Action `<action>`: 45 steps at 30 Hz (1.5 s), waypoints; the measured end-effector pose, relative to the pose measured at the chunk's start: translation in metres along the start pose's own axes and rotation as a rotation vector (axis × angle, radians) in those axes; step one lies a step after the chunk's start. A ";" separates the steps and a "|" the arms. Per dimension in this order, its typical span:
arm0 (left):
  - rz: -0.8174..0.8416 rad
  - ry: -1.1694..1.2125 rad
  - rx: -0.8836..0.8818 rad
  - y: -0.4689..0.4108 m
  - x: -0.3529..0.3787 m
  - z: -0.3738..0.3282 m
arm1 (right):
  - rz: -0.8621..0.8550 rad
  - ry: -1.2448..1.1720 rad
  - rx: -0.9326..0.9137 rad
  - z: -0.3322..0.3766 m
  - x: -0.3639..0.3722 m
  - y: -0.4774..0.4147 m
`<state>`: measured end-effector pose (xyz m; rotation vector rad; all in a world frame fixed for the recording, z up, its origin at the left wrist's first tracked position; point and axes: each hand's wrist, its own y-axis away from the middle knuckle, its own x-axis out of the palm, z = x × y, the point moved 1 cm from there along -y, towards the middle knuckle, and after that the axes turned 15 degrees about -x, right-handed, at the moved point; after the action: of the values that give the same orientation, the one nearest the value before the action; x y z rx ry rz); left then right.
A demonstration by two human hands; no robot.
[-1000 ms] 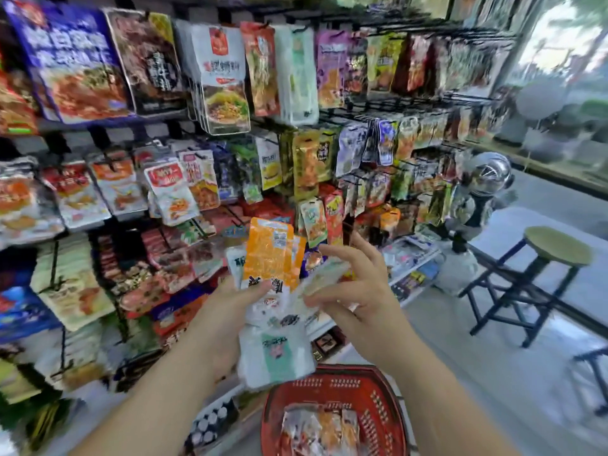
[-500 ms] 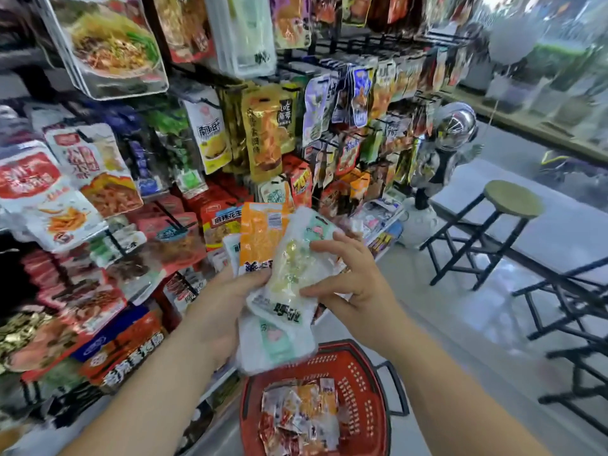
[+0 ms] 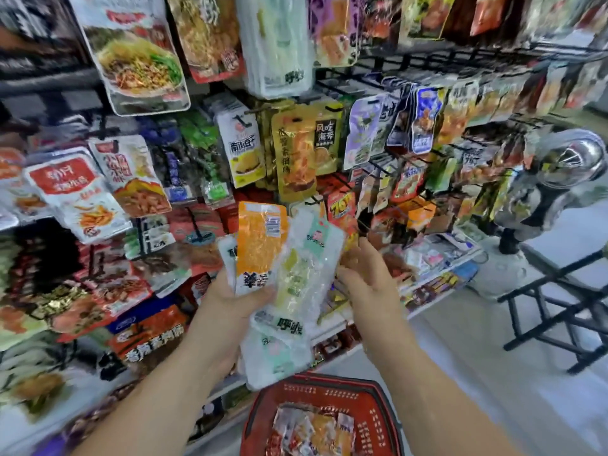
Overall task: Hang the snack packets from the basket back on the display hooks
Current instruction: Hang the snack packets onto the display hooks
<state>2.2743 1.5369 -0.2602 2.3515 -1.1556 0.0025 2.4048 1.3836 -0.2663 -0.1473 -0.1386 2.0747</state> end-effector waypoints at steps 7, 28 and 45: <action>-0.105 0.016 0.019 0.007 0.035 0.007 | -0.008 -0.456 0.274 0.005 -0.004 -0.056; -0.181 0.187 0.258 -0.039 -0.016 -0.121 | 0.078 -0.163 -0.338 0.174 0.038 -0.172; -0.145 0.132 0.112 -0.042 -0.040 -0.105 | -0.056 -0.103 -0.441 0.247 0.085 -0.248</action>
<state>2.3024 1.6346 -0.1964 2.4871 -0.9426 0.1732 2.5370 1.5686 0.0126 -0.3006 -0.6560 1.9691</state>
